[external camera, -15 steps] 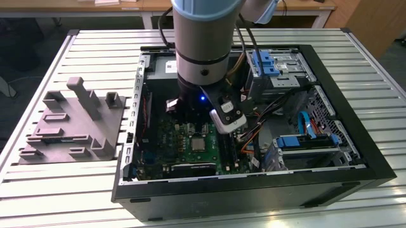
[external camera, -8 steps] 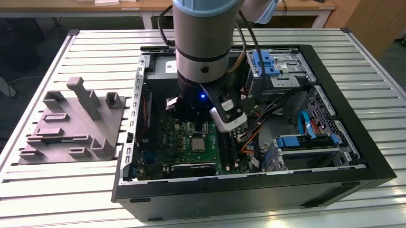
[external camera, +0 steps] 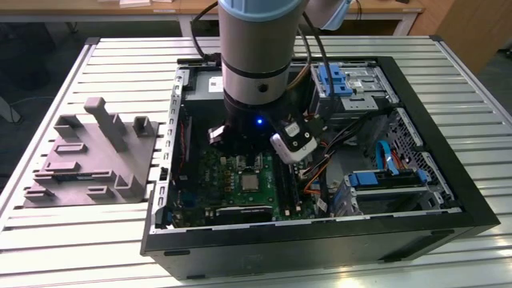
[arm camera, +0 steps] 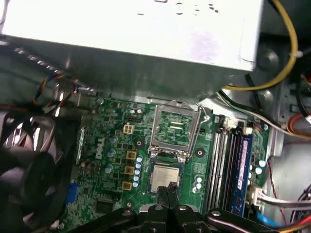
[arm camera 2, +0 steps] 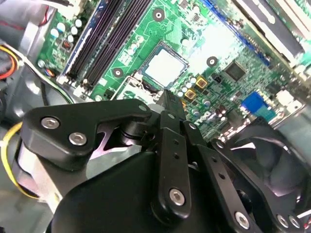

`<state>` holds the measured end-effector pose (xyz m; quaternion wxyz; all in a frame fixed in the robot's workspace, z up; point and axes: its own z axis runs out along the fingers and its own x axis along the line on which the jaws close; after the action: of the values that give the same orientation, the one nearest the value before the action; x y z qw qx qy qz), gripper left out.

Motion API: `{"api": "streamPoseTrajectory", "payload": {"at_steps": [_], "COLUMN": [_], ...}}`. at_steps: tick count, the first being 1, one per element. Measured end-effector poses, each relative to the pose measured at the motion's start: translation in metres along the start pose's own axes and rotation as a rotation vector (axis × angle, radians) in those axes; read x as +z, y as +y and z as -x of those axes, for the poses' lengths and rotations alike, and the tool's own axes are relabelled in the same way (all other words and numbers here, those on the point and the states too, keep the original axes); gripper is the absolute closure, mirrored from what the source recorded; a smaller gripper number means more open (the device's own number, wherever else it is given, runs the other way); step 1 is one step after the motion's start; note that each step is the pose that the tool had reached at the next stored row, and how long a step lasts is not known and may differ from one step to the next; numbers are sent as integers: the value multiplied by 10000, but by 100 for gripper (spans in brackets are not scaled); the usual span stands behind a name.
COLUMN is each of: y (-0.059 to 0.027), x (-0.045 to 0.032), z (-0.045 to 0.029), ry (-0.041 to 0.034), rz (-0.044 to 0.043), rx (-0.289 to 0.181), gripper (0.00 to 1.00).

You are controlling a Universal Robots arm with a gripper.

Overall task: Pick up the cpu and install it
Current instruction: 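Close the cpu cover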

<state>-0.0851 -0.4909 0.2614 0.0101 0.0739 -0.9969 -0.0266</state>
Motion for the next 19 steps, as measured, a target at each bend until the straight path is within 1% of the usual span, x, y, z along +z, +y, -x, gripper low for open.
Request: {"api": "streamPoseTrajectory", "payload": {"at_steps": [9,11,14,19], "y": [-1,-2,-2,62], "x": [13,20,30,42], "z": [0,6,56,157], "ry": [90,103,109,109], "rz": [-27,-29,-31,-31], "rx": [-1644,-1916,-2008,-2009], "gripper": [89,89,89,89]}}
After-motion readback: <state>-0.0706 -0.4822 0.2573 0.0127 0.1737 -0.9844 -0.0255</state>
